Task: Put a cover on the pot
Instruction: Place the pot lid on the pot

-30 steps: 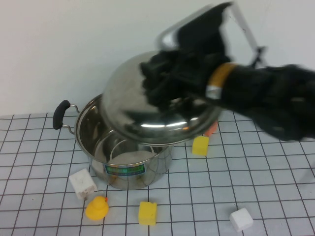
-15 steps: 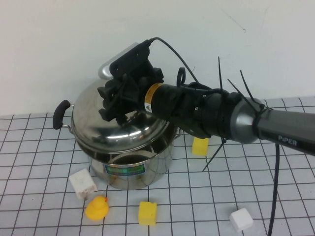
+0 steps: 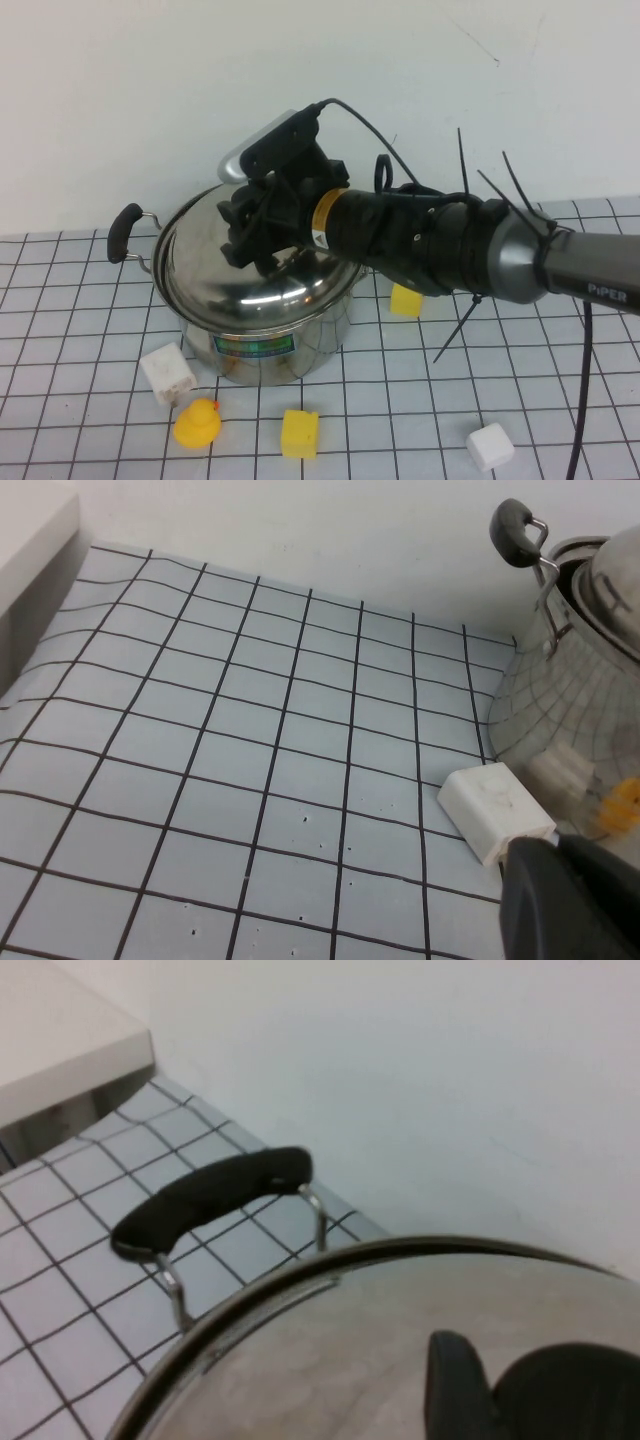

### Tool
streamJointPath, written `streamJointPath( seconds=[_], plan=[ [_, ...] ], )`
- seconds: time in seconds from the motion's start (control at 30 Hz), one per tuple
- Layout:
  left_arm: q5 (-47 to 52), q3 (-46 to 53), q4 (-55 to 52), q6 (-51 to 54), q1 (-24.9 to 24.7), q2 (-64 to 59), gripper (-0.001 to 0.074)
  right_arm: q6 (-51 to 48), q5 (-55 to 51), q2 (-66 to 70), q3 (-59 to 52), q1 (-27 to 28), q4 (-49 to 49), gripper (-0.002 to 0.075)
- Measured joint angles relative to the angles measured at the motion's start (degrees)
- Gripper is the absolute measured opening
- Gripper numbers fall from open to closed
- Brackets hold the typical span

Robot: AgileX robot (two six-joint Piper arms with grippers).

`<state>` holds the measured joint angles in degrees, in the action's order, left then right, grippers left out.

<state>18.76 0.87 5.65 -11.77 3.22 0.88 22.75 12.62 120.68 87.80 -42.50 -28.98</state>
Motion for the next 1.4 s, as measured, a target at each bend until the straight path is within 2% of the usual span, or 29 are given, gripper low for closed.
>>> streamJointPath(
  seconds=[0.53,1.4],
  plan=[
    [0.0,0.0,0.0,-0.14,0.0,0.0,-0.0003,0.02,6.86,0.95,-0.04,1.12,0.4,0.034],
    [0.0,0.0,0.0,-0.14,0.0,0.0,-0.0003,-1.71,6.9,2.58,-0.04,1.16,0.37,0.034]
  ],
)
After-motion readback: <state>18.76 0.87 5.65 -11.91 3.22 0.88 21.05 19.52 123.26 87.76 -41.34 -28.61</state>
